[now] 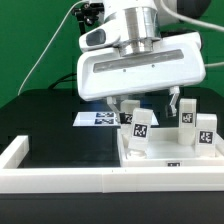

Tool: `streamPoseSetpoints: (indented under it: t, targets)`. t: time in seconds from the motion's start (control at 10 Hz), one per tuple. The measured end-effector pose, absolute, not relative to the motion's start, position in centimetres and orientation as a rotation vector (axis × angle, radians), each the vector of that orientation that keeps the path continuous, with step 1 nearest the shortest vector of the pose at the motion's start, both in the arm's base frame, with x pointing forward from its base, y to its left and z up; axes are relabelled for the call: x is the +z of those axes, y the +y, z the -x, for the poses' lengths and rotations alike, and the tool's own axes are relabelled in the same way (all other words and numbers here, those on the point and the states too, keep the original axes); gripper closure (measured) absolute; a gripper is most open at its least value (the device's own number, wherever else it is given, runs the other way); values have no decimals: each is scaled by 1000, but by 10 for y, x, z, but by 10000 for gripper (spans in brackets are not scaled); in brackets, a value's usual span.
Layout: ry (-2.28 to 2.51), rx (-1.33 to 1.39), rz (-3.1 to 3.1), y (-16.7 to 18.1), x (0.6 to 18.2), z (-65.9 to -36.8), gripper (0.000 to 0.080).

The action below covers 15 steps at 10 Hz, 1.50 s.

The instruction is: Assemble square table

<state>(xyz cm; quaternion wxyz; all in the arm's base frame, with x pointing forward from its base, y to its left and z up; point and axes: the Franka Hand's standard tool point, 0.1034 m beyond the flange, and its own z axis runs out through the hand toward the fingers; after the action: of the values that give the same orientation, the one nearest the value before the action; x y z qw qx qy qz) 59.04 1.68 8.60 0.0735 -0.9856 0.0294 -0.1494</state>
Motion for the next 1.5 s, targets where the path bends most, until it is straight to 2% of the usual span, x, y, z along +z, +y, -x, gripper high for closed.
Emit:
streamPoseSetpoints:
  t: [0.2, 0.4, 0.8, 1.5]
  targets:
    - [89, -260, 2942, 17, 77, -580, 151]
    - [74, -122, 2920, 15, 77, -579, 151]
    - [85, -157, 2921, 8, 87, -589, 151]
    - [164, -115, 3001, 5, 86, -594, 151]
